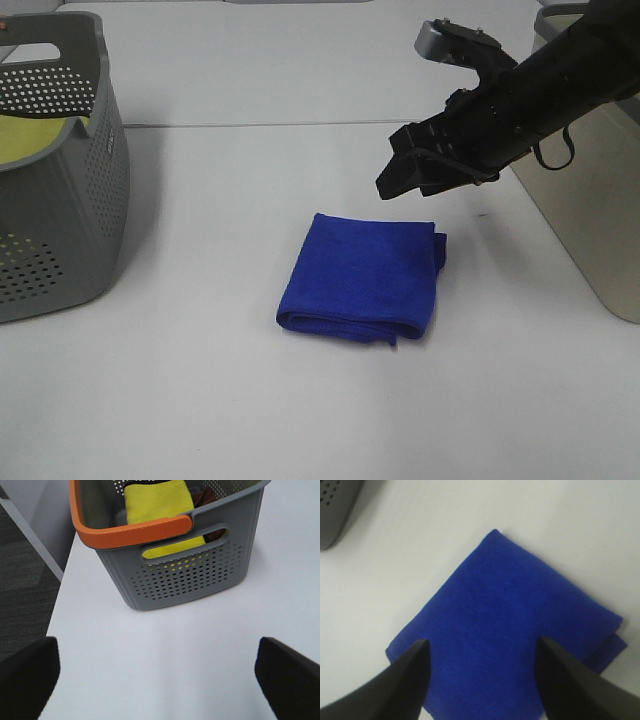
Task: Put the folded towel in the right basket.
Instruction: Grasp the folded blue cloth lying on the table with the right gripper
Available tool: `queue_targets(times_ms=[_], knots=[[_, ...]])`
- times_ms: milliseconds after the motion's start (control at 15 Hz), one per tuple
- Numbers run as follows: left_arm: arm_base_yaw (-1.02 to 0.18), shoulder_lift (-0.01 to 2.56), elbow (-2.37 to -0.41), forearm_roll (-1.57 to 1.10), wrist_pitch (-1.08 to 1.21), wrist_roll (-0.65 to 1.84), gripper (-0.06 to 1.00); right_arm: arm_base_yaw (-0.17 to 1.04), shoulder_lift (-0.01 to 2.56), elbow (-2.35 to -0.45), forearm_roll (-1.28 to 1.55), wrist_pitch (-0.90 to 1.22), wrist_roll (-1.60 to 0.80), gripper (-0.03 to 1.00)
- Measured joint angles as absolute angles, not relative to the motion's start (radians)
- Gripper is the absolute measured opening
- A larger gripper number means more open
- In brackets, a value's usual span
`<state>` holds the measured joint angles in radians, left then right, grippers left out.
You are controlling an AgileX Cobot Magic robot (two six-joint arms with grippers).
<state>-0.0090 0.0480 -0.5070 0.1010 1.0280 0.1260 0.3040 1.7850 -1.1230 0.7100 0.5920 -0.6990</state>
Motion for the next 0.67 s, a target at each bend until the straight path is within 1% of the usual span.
queue_targets(times_ms=[133, 200, 333, 400, 467, 667], knots=[[-0.009, 0.048, -0.507, 0.101, 1.028, 0.126, 0.99, 0.305, 1.812, -1.123, 0.625, 0.565, -0.559, 0.61], [-0.009, 0.048, -0.507, 0.101, 1.028, 0.126, 0.99, 0.303, 1.833, -1.123, 0.592, 0.569, -0.514, 0.66], [-0.009, 0.048, -0.507, 0.101, 1.028, 0.126, 0.99, 0.303, 1.874, -1.122, 0.57, 0.592, -0.452, 0.82], [-0.009, 0.048, -0.507, 0.101, 1.028, 0.126, 0.99, 0.303, 1.889, -1.122, 0.554, 0.597, -0.42, 0.87], [-0.009, 0.048, -0.507, 0.101, 1.028, 0.126, 0.99, 0.303, 1.911, -1.122, 0.487, 0.597, -0.305, 0.9], [-0.009, 0.048, -0.507, 0.101, 1.028, 0.126, 0.99, 0.303, 1.958, -1.122, 0.435, 0.619, -0.267, 0.9]])
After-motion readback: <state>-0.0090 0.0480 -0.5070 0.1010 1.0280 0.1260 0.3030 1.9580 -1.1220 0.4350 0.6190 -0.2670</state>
